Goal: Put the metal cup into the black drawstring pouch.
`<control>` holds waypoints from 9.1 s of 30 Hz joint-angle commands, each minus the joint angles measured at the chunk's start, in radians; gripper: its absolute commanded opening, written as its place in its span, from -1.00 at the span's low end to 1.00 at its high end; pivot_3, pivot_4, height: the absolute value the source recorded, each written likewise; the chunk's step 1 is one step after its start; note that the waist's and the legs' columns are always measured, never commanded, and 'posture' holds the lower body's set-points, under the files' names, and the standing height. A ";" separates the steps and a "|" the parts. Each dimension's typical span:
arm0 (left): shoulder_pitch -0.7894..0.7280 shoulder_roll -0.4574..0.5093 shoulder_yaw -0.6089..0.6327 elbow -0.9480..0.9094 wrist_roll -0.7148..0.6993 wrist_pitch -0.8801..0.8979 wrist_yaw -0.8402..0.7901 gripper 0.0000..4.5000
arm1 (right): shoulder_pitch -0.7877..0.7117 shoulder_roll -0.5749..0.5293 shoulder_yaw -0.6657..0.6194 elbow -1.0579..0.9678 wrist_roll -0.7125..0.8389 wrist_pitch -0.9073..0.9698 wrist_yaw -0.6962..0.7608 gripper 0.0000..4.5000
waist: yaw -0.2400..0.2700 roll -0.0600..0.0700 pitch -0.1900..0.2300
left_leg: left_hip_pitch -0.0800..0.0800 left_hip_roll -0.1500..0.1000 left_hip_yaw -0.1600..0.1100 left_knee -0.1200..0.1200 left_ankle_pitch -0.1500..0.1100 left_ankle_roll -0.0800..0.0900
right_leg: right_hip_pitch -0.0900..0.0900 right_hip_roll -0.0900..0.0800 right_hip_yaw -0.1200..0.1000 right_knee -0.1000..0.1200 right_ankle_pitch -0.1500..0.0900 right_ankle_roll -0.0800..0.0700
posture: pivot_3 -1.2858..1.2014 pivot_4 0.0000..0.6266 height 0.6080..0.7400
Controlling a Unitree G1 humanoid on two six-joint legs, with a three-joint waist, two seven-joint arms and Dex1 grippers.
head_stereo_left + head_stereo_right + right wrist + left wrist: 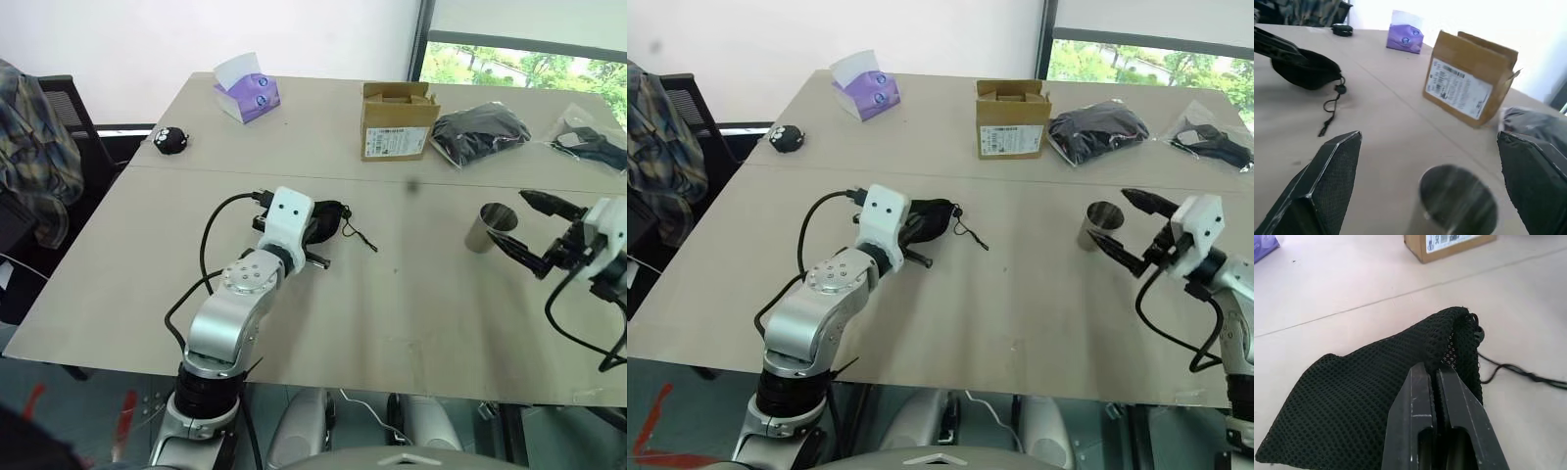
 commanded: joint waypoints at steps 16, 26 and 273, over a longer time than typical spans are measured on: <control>-0.068 -0.003 0.112 0.105 -0.165 -0.138 -0.177 -1.00 | -0.006 -0.249 0.167 0.029 -0.318 -0.064 0.064 -0.59 | -0.001 -0.002 0.001 | 0.000 0.000 0.001 0.000 0.000 0.000 | -0.001 0.000 -0.002 0.000 0.000 0.000 | 0.03 -0.52 0.54; -0.113 0.013 0.117 0.137 -0.212 -0.099 -0.200 -1.00 | -0.007 -0.312 0.208 0.075 -0.445 -0.110 0.049 -0.98 | -0.004 -0.004 0.001 | 0.002 0.000 0.002 0.000 0.000 0.000 | 0.000 0.001 -0.001 0.001 0.000 0.000 | 0.03 -0.52 0.54; -0.589 0.235 0.306 0.983 -0.683 0.289 -0.748 -1.00 | -0.285 0.423 0.450 -0.006 -0.493 0.205 -0.512 -0.99 | -0.030 -0.007 0.005 | -0.016 -0.003 -0.004 0.012 0.001 -0.002 | -0.017 0.001 -0.003 0.013 0.000 0.001 | 0.03 -0.52 0.54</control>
